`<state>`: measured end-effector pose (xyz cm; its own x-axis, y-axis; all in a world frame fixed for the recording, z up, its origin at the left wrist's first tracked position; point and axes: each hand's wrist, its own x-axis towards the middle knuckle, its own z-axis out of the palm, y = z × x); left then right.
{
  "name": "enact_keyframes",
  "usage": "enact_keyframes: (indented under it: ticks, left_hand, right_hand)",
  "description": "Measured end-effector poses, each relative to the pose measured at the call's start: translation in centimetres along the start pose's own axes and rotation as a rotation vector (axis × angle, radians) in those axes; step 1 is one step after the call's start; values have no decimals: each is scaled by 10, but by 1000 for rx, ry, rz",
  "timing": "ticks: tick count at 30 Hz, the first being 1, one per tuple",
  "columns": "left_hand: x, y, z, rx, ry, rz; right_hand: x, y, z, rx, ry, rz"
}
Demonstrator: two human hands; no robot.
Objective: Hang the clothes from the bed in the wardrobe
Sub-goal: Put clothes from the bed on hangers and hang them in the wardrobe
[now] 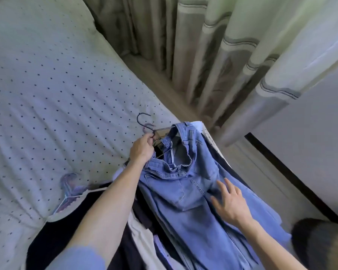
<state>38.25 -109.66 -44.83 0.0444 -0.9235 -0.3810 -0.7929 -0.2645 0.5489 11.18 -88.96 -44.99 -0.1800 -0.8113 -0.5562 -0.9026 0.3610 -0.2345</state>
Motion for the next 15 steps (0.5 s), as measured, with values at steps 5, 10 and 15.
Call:
enact_keyframes:
  ticks: [5, 10, 15]
  left_hand:
    - [64, -45, 40, 271, -72, -27]
    - [82, -68, 93, 241, 2, -3]
    - [83, -69, 90, 324, -83, -7]
  right_hand:
    - [31, -5, 48, -175, -57, 6]
    - [54, -1, 74, -249, -185, 55]
    - [75, -3, 65, -306, -376, 50]
